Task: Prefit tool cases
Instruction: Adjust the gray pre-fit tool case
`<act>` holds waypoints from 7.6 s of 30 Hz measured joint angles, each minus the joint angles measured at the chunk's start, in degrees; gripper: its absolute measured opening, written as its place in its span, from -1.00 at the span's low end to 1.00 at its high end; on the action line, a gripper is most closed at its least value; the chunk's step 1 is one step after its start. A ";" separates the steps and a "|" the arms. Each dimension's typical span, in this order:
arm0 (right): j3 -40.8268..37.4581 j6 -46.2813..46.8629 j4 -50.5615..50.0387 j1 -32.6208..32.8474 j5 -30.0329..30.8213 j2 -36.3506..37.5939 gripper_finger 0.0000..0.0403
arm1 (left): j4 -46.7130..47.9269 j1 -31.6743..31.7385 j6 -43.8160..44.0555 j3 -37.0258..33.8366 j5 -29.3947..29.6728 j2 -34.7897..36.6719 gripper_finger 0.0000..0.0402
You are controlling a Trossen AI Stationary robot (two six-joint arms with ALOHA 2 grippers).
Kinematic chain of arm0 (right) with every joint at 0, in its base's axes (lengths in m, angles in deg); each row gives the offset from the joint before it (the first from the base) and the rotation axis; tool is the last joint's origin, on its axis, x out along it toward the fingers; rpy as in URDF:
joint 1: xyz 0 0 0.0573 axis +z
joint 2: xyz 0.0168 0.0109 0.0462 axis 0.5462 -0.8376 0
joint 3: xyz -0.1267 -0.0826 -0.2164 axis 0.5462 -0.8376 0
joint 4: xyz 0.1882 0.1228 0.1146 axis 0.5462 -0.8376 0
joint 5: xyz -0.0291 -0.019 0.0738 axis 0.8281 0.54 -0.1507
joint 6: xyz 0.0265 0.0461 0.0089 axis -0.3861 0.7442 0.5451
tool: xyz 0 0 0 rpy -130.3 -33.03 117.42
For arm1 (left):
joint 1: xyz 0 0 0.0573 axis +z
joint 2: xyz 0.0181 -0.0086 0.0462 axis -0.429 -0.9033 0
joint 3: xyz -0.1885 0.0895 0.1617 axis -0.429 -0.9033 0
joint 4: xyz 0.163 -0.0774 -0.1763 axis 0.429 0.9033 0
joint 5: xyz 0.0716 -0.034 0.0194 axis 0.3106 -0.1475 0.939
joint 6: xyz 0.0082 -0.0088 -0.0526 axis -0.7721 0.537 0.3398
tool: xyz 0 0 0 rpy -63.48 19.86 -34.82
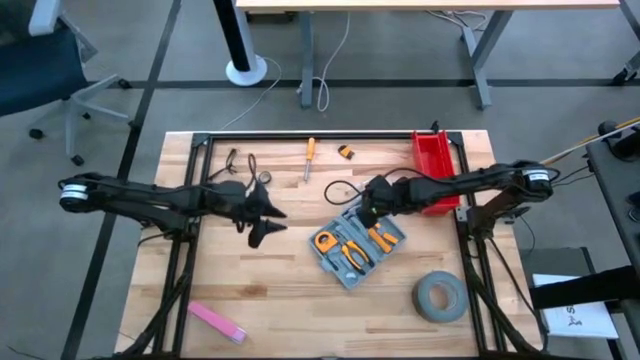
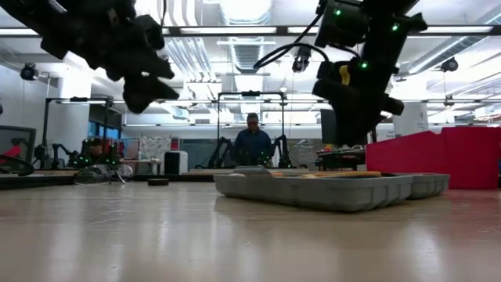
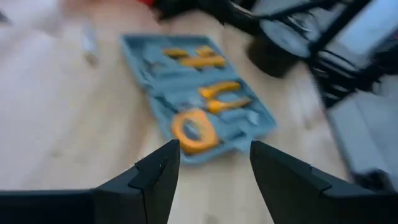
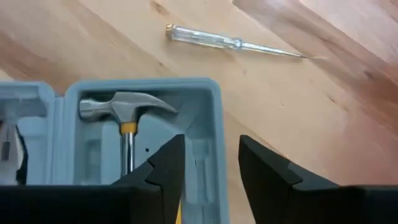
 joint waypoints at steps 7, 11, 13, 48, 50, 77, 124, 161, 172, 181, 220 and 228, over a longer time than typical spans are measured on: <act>-1.13 3.38 -4.77 1.32 1.24 3.63 -0.31 | -1.77 -2.40 2.87 0.00 -1.46 -6.73 0.01; -2.65 3.62 -4.88 2.06 -0.47 4.78 -0.35 | -5.25 -2.68 3.58 0.00 -1.47 -10.37 0.01; -3.55 3.62 -4.52 2.57 -0.41 5.36 -0.37 | -6.93 -2.68 3.80 0.00 -1.49 -12.02 0.01; -12.49 -18.17 12.70 2.19 -4.13 16.23 -0.61 | -13.32 -5.05 1.49 21.00 8.87 -37.85 0.01; -12.57 -18.21 12.15 2.19 -3.08 19.47 -0.63 | -13.61 -5.37 1.78 21.22 9.87 -38.21 0.01; -23.91 -10.84 11.06 2.14 0.90 20.85 -0.67 | -8.47 -4.78 21.80 21.46 6.34 -39.68 0.01; -12.54 -17.06 4.74 0.79 -17.22 20.59 -0.75 | 0.18 -2.31 7.60 21.44 6.48 -37.26 0.01; -5.73 -38.52 4.33 12.17 -23.39 2.81 -0.57 | 8.33 -2.33 9.87 11.63 32.10 -11.33 0.01; -3.89 -45.30 4.24 12.19 -22.12 -4.97 -0.44 | 10.73 -2.33 9.30 11.82 32.06 -8.69 0.01; 2.22 -46.29 4.15 13.15 -22.62 -9.47 -0.41 | 14.28 -2.35 8.81 11.85 32.03 -5.14 0.01; 18.69 -48.02 -1.26 10.05 -20.38 -16.41 -0.51 | 24.54 -2.40 10.51 11.89 24.01 4.90 0.01; 16.61 -45.52 -9.26 11.10 -20.91 -16.33 -0.57 | 24.96 -2.51 10.50 11.89 24.01 4.57 0.01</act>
